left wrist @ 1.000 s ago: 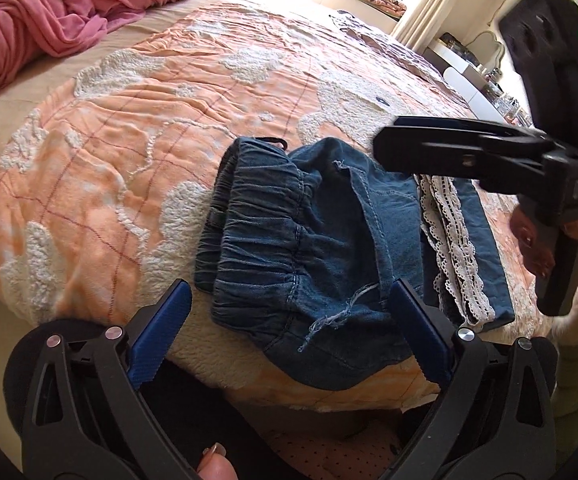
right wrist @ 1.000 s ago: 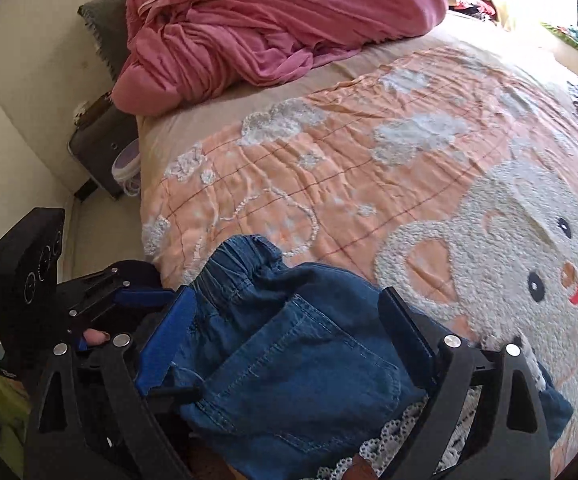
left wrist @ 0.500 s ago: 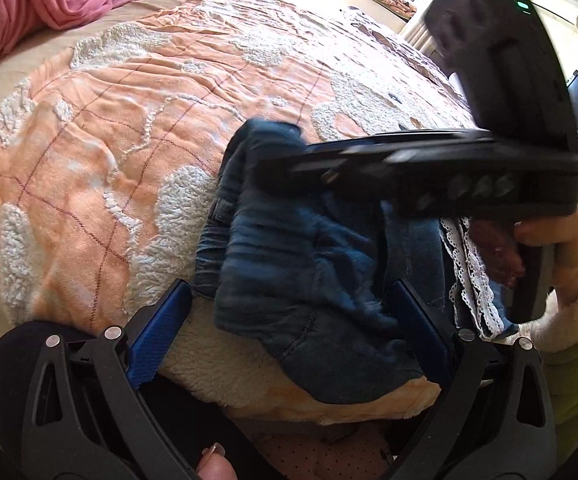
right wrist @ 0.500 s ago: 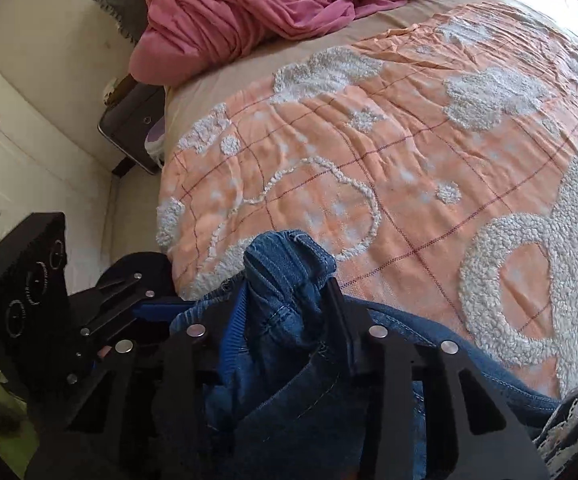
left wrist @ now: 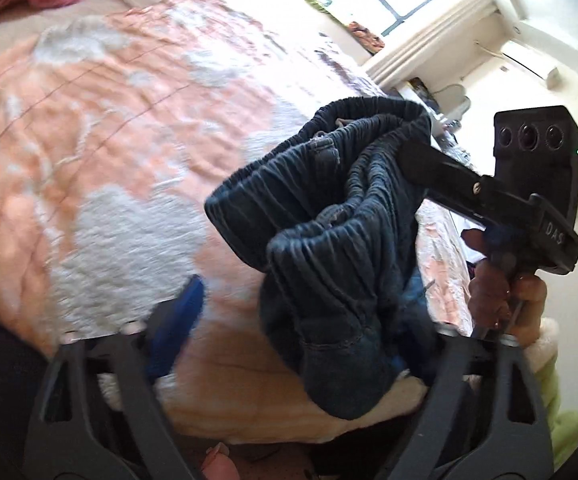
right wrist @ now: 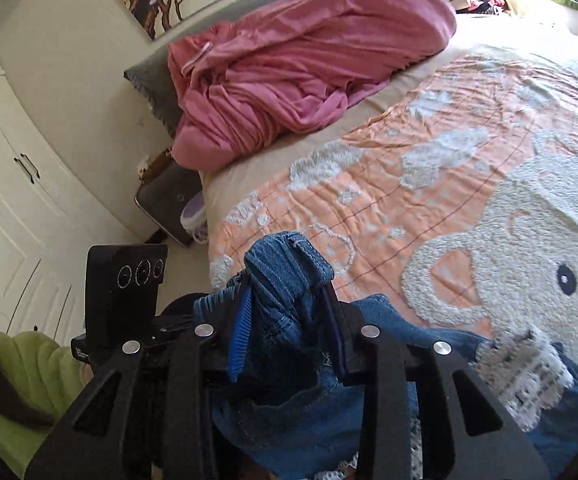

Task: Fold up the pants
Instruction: 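Grasp the elastic waistband with the left tool while the right tool grasps beside it, then fold the waistband over onto the lace hem with both tools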

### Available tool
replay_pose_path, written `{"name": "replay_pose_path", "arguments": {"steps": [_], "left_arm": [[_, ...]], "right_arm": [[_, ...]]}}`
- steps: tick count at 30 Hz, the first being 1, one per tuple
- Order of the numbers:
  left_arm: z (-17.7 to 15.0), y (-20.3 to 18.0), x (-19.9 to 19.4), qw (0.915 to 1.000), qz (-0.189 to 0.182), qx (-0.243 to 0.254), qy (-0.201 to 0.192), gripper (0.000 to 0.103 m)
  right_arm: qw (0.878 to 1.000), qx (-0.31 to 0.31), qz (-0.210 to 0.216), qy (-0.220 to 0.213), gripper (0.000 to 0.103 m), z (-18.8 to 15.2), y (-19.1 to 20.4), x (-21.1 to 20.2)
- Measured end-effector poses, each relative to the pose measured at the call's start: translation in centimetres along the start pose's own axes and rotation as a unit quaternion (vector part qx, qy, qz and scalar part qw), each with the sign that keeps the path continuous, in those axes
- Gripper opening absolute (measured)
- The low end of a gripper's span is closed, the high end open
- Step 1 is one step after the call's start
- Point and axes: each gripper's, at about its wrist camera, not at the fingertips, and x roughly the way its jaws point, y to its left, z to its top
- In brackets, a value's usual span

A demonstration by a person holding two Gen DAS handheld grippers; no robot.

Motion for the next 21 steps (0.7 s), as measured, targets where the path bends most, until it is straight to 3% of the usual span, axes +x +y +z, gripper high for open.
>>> {"name": "replay_pose_path", "arguments": {"steps": [3, 5, 15, 19, 20, 21], "left_arm": [[0.3, -2.4, 0.3, 0.9995, -0.005, 0.030, -0.002, 0.040], [0.3, -4.3, 0.6, 0.9985, -0.002, 0.055, -0.005, 0.037], [-0.9, -12.4, 4.3, 0.9877, 0.035, 0.153, 0.002, 0.038], [-2.2, -14.3, 6.0, 0.9836, 0.053, 0.173, -0.002, 0.044], [-2.3, -14.7, 6.3, 0.9815, 0.058, 0.182, -0.008, 0.047], [-2.7, -15.2, 6.4, 0.9786, 0.062, 0.196, -0.014, 0.051]], "right_arm": [[1.000, 0.005, -0.009, -0.019, 0.031, -0.6, -0.5, -2.3], [0.999, 0.008, -0.014, -0.031, 0.031, -1.2, -0.9, -3.9], [0.996, 0.019, -0.047, -0.079, 0.031, -5.0, -3.9, -10.4], [0.992, 0.060, -0.057, -0.094, 0.038, -7.4, -6.3, -11.9], [0.991, 0.072, -0.058, -0.100, 0.042, -8.1, -6.8, -12.4], [0.988, 0.088, -0.063, -0.106, 0.053, -8.8, -7.4, -12.8]]}}
